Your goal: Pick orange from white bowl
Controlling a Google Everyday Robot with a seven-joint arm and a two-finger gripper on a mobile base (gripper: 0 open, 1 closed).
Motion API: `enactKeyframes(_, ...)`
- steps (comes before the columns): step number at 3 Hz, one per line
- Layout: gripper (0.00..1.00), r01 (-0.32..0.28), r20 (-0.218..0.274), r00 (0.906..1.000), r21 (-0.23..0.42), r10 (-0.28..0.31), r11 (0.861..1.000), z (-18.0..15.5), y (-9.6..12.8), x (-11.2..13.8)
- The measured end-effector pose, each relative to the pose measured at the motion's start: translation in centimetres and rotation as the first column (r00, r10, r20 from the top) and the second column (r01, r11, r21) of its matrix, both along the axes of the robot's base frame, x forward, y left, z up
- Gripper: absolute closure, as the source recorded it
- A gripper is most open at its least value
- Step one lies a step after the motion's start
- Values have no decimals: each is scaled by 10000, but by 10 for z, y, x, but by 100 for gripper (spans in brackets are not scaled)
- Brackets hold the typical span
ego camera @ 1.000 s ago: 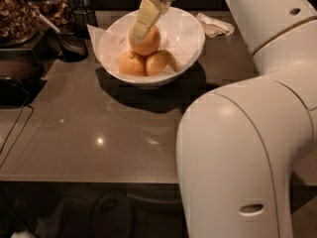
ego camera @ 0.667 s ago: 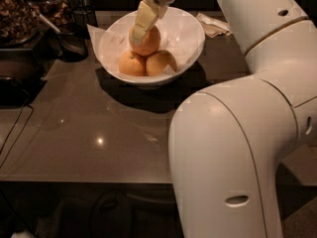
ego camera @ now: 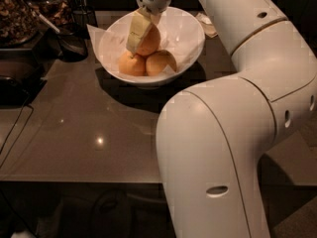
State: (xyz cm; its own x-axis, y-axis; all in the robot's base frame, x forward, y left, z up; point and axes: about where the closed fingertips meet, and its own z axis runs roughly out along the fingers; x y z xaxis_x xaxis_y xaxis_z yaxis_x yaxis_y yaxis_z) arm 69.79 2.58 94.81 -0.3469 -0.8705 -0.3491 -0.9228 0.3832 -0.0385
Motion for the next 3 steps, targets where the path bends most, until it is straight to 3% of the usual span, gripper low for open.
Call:
enactKeyframes(1, 23, 24, -298, 9996, -200, -30, 9998, -18, 0, 2)
enactKeyframes(3, 65, -104, -351, 9993, -460, 88, 9989, -25, 0, 0)
